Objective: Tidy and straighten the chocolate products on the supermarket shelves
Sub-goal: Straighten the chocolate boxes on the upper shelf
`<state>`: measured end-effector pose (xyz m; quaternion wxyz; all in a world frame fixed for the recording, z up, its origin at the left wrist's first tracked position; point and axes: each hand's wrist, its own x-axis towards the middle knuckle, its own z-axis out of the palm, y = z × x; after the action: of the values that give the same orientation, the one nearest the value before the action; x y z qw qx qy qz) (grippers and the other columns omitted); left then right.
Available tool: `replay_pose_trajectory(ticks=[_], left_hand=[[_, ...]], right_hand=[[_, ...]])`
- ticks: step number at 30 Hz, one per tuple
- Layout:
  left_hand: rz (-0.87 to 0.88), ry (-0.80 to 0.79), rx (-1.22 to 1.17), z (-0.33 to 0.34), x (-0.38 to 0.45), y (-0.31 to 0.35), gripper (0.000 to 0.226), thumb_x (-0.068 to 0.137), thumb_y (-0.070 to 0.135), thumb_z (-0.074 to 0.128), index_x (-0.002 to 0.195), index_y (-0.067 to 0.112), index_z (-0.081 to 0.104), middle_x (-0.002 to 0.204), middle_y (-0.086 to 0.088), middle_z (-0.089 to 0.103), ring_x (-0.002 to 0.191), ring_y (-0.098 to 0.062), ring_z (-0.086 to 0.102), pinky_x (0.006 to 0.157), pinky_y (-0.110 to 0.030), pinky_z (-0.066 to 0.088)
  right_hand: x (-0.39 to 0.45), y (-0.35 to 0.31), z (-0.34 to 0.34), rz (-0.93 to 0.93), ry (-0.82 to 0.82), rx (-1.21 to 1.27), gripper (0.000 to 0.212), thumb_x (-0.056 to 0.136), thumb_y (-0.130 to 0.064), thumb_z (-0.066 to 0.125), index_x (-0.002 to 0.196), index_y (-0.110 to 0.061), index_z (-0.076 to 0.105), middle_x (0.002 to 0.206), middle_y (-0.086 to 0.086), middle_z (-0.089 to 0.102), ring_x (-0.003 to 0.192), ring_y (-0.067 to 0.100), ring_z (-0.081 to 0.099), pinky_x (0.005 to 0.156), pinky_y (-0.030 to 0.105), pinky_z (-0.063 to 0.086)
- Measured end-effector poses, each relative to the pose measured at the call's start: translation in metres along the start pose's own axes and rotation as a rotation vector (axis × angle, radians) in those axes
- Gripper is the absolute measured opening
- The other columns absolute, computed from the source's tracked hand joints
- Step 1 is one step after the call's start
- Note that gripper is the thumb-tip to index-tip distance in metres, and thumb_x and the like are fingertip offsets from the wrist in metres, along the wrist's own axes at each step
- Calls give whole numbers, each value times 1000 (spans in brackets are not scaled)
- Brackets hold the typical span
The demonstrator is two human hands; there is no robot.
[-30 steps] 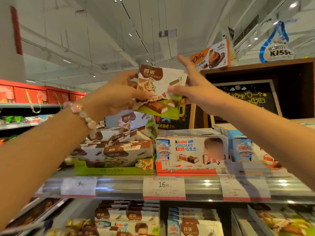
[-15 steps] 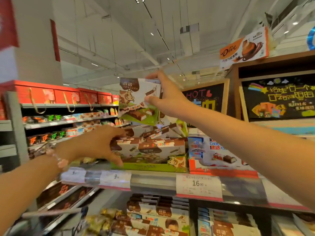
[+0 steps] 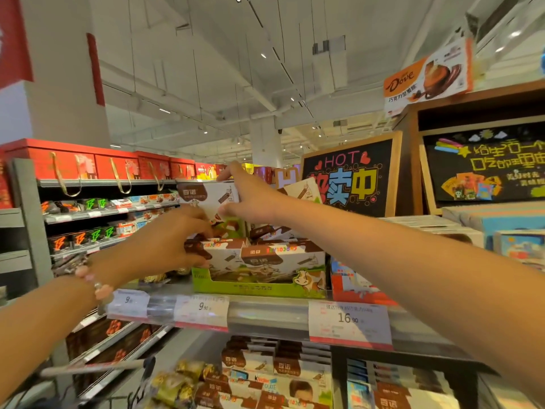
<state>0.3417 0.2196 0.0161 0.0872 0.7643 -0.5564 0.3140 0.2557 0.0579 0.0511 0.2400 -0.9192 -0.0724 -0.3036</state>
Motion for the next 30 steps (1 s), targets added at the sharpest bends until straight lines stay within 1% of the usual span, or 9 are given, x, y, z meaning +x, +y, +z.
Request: replay_pose_trajectory(ticks=[3, 7, 11, 13, 16, 21, 25, 28, 30], left_hand=[[116, 46, 117, -1, 2, 2, 43, 54, 30, 90, 92, 17, 75, 99, -5, 59, 94, -24, 51, 76, -45, 46], [121, 67, 142, -5, 1, 3, 41, 49, 33, 91, 85, 18, 77, 102, -8, 59, 101, -32, 49, 80, -51, 44], [71, 76, 183, 1, -6, 4, 51, 49, 33, 91, 92, 17, 69, 123, -17, 49, 120, -41, 38, 89, -61, 39], [11, 92, 81, 4, -6, 1, 63, 58, 33, 87, 109, 16, 55, 141, -14, 28, 131, -33, 25, 100, -50, 39], [-27, 38, 3, 7, -3, -6, 72, 63, 35, 84, 119, 16, 42, 150, -3, 12, 130, -24, 31, 96, -28, 40], [-2, 26, -22, 7, 3, -12, 67, 57, 38, 87, 107, 22, 45, 142, 0, 23, 125, -19, 28, 97, -29, 39], [-20, 14, -52, 8, 4, -18, 65, 54, 41, 87, 104, 23, 49, 130, 4, 30, 114, -11, 28, 93, -27, 39], [-20, 10, -66, 8, 4, -19, 63, 55, 41, 87, 104, 21, 53, 134, 3, 33, 117, -15, 32, 96, -30, 39], [-7, 13, -62, 8, 4, -17, 59, 57, 38, 87, 104, 20, 57, 139, 1, 34, 122, -17, 32, 97, -28, 36]], right_hand=[[-1, -1, 5, -2, 6, 10, 51, 87, -6, 62, 128, -9, 33, 109, 13, 55, 93, 23, 56, 67, 25, 44], [-1, 3, 9, -9, -82, -106, 53, 88, -8, 61, 130, -10, 30, 110, 15, 55, 93, 24, 57, 71, 31, 48], [3, 6, 11, 16, -176, -218, 56, 87, -5, 60, 132, -12, 27, 102, 16, 59, 90, 28, 61, 68, 36, 49], [4, 6, 8, 40, -221, -234, 59, 88, -4, 57, 135, -12, 22, 99, 17, 60, 87, 29, 62, 61, 34, 48], [3, 7, -1, 29, -262, -281, 57, 91, -6, 53, 138, -12, 21, 85, 11, 58, 74, 23, 59, 55, 34, 45], [-6, 10, -2, -83, -162, -346, 49, 90, -7, 55, 132, -14, 32, 86, 8, 55, 71, 20, 54, 61, 35, 45], [-5, 9, -1, -106, -182, -343, 48, 89, -7, 56, 131, -15, 35, 81, 5, 53, 69, 19, 53, 63, 38, 46], [-4, 9, -1, -92, -204, -355, 49, 87, -9, 59, 130, -16, 35, 101, 17, 60, 84, 28, 59, 71, 44, 49], [-6, 10, -2, -84, -222, -335, 46, 88, -13, 58, 128, -13, 36, 95, 16, 62, 80, 26, 60, 65, 40, 49]])
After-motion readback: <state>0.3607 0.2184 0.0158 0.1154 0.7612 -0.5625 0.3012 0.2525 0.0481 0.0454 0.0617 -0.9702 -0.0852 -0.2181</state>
